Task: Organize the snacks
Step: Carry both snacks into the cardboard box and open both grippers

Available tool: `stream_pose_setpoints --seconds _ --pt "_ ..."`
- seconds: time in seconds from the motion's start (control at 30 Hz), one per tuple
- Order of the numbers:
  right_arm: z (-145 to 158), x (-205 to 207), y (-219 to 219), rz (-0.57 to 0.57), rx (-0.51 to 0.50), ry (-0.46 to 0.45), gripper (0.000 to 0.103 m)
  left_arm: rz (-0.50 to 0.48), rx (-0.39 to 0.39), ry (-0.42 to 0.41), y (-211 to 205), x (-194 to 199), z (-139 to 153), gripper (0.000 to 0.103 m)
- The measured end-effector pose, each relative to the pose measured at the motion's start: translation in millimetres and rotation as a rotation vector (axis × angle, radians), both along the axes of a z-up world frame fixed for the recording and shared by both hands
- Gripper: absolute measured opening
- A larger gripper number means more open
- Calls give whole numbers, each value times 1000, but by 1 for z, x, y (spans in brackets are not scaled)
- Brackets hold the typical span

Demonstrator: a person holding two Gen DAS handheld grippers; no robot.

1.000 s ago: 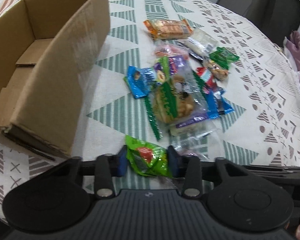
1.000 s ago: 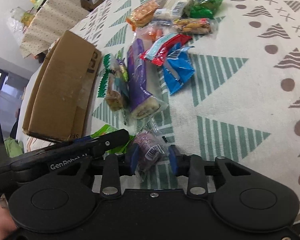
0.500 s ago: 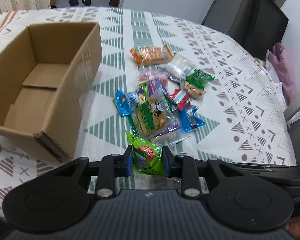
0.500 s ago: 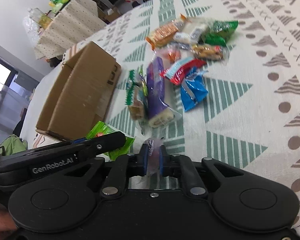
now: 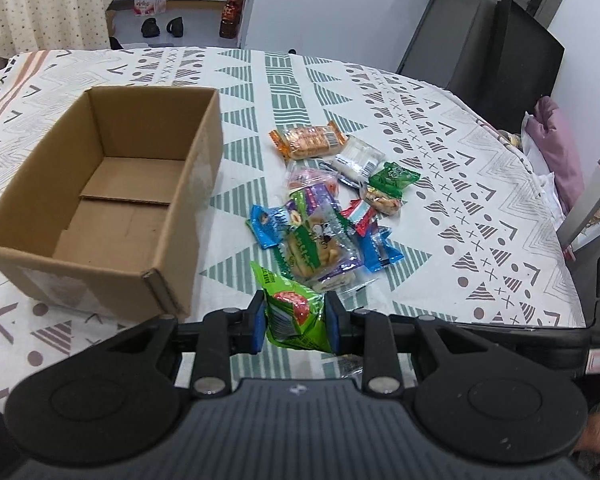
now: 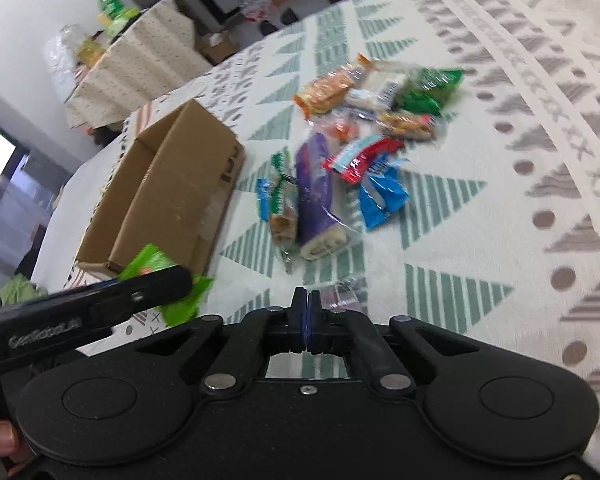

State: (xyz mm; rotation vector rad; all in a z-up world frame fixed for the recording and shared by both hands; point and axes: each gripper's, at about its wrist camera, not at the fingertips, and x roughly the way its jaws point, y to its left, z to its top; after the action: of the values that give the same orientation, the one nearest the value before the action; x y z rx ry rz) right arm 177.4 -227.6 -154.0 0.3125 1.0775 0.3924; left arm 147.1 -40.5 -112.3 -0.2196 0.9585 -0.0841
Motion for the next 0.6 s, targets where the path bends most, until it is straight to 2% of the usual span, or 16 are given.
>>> stream_pose_setpoints --seconds 0.07,0.1,0.2,0.23,0.43,0.47,0.5,0.6 --pt "-2 -2 0 -8 -10 10 17 10 -6 -2 4 -3 0 29" --pt "-4 -2 2 -4 -12 16 27 13 -9 -4 6 -5 0 29" --pt "-8 -1 10 -6 -28 31 50 22 -18 -4 11 -8 1 29" --pt "-9 0 13 -7 -45 28 52 24 -19 -4 13 -10 1 29" --pt "-26 12 39 6 -164 22 52 34 -23 -1 24 -14 0 29" --pt "-30 14 44 16 -186 27 46 38 -22 1 26 -15 0 29" --pt "-33 14 47 23 -206 29 33 42 -22 4 28 -15 -1 29" --pt "-32 9 55 55 -217 6 29 54 -25 8 35 -15 -3 29"
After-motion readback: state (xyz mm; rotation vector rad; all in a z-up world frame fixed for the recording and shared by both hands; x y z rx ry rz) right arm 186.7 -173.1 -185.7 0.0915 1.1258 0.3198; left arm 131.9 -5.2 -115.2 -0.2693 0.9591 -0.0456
